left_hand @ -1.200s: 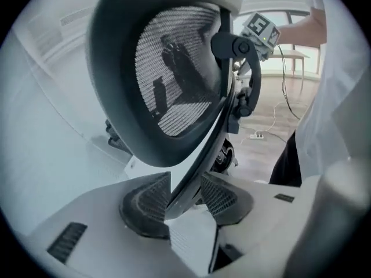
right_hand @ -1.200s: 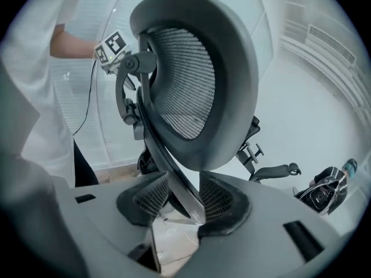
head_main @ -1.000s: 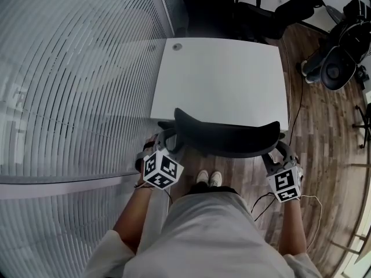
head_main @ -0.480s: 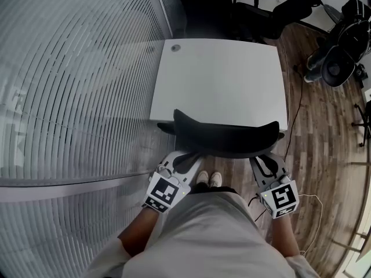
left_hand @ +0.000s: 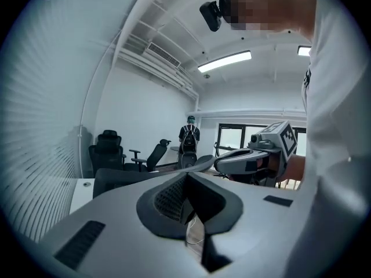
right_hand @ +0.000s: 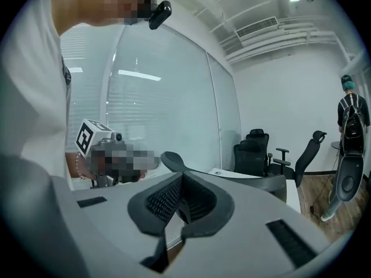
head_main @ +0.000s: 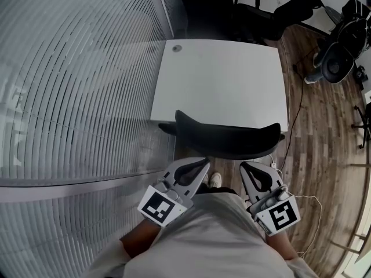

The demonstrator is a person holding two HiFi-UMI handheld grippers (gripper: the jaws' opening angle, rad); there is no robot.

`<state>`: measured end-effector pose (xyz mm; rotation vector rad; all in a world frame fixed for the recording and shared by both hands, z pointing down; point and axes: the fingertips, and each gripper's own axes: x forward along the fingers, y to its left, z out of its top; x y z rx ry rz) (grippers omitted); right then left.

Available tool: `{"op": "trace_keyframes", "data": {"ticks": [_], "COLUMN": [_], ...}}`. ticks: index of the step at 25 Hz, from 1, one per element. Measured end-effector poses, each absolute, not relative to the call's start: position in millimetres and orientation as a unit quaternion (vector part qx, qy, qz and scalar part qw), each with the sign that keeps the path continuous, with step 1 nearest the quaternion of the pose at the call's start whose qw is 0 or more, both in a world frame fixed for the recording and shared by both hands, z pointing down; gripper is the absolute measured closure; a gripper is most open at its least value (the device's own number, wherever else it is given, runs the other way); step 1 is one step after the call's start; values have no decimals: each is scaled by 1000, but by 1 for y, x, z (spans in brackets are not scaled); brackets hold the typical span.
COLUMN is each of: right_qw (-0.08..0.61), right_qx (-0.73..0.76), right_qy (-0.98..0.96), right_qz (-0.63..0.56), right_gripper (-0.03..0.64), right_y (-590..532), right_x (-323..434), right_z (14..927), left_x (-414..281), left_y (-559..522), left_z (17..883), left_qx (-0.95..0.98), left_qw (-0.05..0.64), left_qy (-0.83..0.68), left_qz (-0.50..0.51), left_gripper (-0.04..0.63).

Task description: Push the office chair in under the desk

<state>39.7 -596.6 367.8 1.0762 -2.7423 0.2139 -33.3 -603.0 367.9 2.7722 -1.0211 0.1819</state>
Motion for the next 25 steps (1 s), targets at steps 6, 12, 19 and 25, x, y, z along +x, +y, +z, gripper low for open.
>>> {"op": "trace_keyframes", "data": {"ticks": [6,12,19,25], "right_qw": [72,71,76,74], "right_qx": [360,365,369,367], "right_qy": [-927,-926,-924,-925], "right_qz": [77,71,71,66], "right_gripper": [588,588,588,588], "right_y": [-595,-598,-600,-593], "right_x": [29,27,32,32], "right_z": [355,356,358,353], "left_x": [-31,-28,-23,-20], "left_y": [-604,-604,-605,-598], "left_z": [358,354,356,353], "left_qx": [936,937,938,938], "left_qw": [94,85,83,77], "left_qy": [-338,-337,-334,-335], "left_qz": [42,35,38,41], "left_gripper": [562,562,562,563]}}
